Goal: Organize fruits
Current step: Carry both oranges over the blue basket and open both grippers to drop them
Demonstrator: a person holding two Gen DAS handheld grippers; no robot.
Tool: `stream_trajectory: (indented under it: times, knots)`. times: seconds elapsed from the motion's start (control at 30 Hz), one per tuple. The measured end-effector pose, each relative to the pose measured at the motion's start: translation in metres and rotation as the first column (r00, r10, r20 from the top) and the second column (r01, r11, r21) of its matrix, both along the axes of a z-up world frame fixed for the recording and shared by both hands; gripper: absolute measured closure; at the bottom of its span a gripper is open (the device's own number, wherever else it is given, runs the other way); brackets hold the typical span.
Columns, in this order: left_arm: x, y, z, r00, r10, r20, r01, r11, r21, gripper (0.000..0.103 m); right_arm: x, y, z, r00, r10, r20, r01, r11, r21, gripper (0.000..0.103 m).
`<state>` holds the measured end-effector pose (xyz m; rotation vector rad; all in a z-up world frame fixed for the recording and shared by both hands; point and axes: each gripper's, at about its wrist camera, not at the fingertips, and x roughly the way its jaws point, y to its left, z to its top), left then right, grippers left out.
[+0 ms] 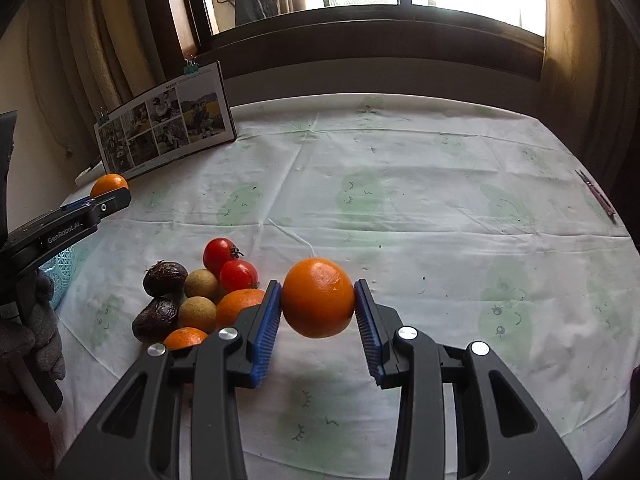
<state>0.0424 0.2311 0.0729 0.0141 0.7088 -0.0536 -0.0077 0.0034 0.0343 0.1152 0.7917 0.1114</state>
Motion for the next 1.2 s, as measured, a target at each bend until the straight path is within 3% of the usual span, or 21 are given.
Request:
stream_trajectory:
  times: [0.3, 0.63, 1.1, 1.2]
  knots:
    - [-0.036, 0.040, 0.017, 0.996, 0.064, 0.060, -0.064, 0.998, 0.001, 0.058, -0.004, 0.031, 0.017, 0.999, 0.043, 0.030, -0.042, 0.998, -0.040, 0.065]
    - [-0.071, 0.109, 0.019, 0.977, 0.201, 0.077, -0.201, 0.980, -0.003, 0.058, -0.004, 0.091, 0.034, 0.989, 0.139, 0.055, -0.134, 0.988, -0.079, 0.065]
    - [-0.095, 0.181, 0.005, 0.939, 0.338, 0.060, -0.339, 0.941, -0.004, 0.057, -0.001, 0.203, 0.046, 0.939, 0.339, 0.056, -0.335, 0.939, -0.077, 0.065]
    - [-0.101, 0.192, 0.008, 0.926, 0.369, 0.079, -0.370, 0.929, -0.007, 0.038, 0.001, 0.224, 0.049, 0.921, 0.386, 0.053, -0.384, 0.922, -0.047, 0.065]
